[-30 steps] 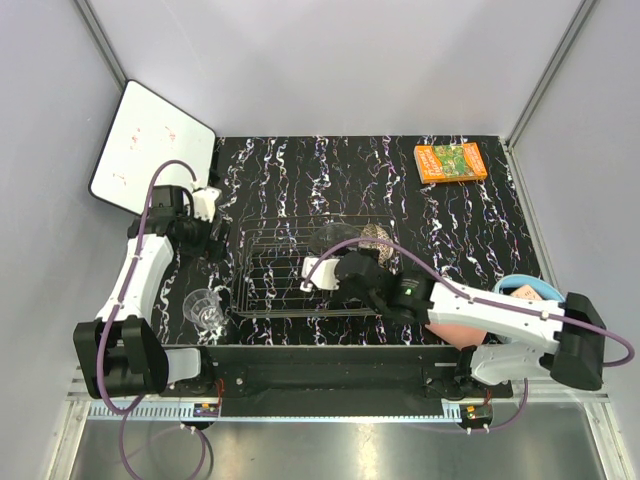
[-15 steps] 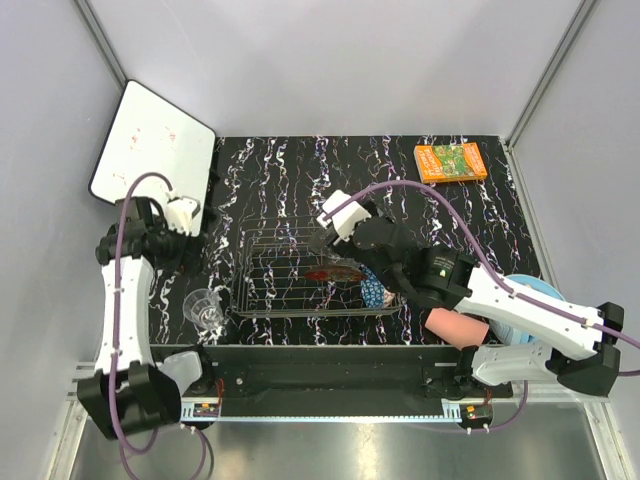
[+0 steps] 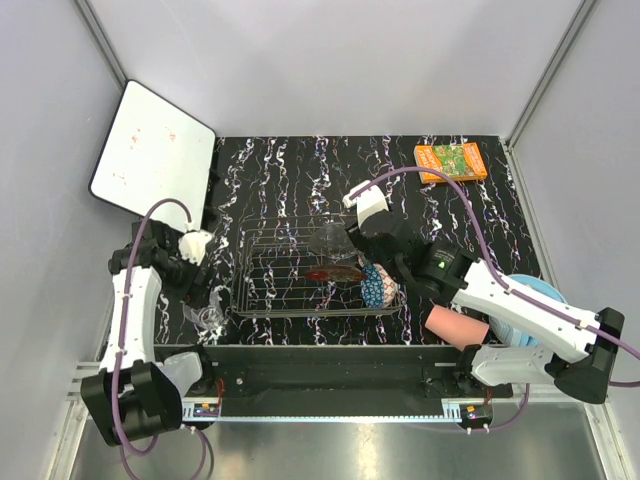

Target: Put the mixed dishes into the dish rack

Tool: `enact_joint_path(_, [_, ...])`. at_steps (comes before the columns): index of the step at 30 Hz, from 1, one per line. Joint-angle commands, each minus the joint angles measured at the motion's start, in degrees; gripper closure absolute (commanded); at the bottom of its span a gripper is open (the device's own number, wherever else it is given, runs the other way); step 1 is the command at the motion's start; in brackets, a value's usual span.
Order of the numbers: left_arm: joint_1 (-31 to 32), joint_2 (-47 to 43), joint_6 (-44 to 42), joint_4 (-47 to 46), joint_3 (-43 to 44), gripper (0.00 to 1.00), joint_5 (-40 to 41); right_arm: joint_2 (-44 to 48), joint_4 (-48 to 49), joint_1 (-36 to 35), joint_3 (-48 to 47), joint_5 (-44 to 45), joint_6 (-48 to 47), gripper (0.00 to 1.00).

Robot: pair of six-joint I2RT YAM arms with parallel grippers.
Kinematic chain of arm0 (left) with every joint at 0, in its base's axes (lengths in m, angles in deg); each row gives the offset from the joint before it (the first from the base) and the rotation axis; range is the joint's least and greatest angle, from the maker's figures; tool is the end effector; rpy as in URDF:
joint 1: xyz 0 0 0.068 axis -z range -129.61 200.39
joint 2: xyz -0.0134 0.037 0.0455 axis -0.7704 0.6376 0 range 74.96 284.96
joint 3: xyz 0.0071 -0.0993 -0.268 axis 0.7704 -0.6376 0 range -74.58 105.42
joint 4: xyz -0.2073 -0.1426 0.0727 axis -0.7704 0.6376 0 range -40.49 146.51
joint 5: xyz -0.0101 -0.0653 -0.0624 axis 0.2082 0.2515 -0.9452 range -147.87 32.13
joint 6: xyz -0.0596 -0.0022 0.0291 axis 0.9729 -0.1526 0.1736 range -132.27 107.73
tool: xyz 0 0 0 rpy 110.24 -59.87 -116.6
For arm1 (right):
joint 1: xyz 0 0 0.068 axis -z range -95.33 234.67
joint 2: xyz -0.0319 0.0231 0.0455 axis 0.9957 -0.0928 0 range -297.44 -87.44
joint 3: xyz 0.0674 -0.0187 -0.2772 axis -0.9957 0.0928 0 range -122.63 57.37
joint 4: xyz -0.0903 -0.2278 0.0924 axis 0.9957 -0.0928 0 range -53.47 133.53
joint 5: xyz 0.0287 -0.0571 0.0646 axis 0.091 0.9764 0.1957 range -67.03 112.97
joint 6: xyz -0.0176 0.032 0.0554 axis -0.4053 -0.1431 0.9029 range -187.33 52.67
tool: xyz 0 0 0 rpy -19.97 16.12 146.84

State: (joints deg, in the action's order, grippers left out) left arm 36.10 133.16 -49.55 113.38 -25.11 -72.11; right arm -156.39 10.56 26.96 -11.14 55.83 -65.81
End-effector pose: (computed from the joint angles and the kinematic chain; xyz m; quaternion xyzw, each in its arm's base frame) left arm 0.1610 0.0277 0.2521 0.2139 0.9574 -0.0451 0.1885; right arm 0.1656 0.2086 0.3656 -0.2796 0.8081 0.0082 0.5184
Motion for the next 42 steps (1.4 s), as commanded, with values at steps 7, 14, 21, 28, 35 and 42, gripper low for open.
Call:
enact_joint_path(7, [-0.22, 6.05, 0.10, -9.56, -4.12, 0.09, 0.97, 2.15, 0.72, 0.06, -0.22, -1.31, 3.75, 0.48])
enact_joint_path(14, [-0.22, 9.56, -0.25, -13.77, -6.49, 0.29, 1.58, 1.10, 0.63, 0.06, -0.57, -1.92, 4.19, 0.50])
enact_joint_path(21, [-0.31, 10.71, -0.34, -15.01, -7.90, 0.74, 0.97, 0.57, 0.54, 0.14, -0.48, -2.45, 4.81, 0.52])
enact_joint_path(28, [-0.22, 8.08, 1.15, -11.34, -3.87, 1.00, -1.66, -0.66, 0.63, 0.06, -2.50, -5.60, 6.39, 0.47])
enact_joint_path(35, [-0.31, 3.33, 4.93, 1.06, 16.51, 1.00, -13.95, -2.95, 4.40, 0.23, -6.90, -20.98, 10.08, 0.02])
enact_joint_path(42, [-0.22, 8.42, 9.24, 11.97, 35.41, 1.00, -35.57, 0.04, 23.94, 6.89, -3.05, -44.06, 25.79, 0.00])
